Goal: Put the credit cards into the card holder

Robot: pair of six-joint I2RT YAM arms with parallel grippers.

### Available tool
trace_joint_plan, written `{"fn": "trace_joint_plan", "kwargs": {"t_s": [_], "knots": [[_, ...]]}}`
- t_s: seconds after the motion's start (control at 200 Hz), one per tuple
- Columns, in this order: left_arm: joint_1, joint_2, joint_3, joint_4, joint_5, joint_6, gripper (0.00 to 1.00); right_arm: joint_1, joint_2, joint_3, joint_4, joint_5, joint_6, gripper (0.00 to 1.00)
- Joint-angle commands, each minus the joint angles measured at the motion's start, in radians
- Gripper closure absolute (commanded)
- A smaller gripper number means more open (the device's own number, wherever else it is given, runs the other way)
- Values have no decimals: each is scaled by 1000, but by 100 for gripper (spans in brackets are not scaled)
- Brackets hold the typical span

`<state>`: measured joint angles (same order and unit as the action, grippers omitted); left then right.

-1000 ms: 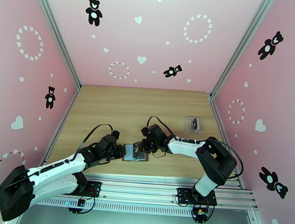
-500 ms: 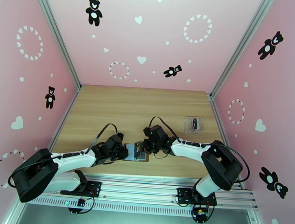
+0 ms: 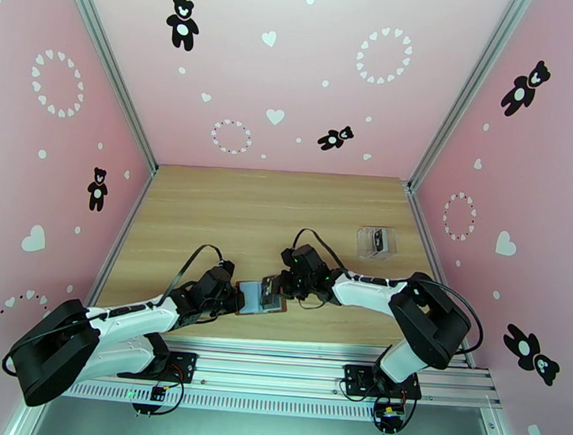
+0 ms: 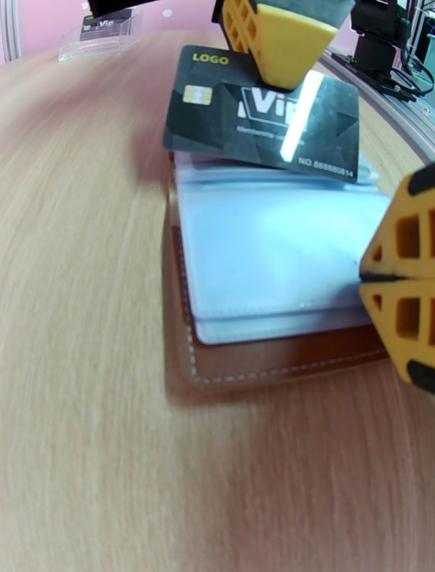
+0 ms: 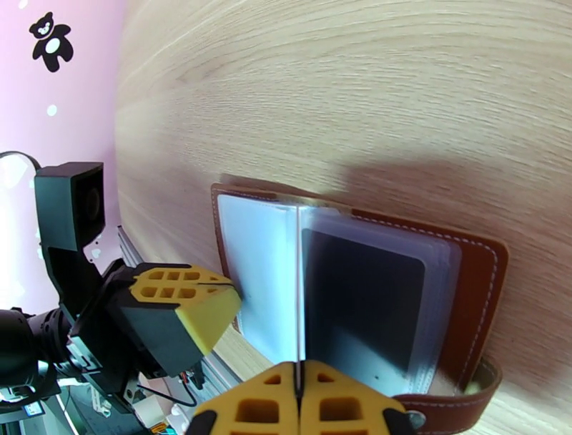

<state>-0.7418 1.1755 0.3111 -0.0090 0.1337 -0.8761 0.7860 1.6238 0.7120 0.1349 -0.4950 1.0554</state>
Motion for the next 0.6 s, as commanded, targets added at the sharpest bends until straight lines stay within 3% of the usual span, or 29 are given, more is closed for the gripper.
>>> {"fn": "trace_joint_plan", "kwargs": {"t_s": [0.0, 0.591], "knots": [[2, 11, -16, -19, -23, -4, 96, 4, 26, -12, 35, -29, 19, 100], [4, 10, -13, -29, -23, -3, 96, 19, 50, -28, 11, -47, -5, 100]]}}
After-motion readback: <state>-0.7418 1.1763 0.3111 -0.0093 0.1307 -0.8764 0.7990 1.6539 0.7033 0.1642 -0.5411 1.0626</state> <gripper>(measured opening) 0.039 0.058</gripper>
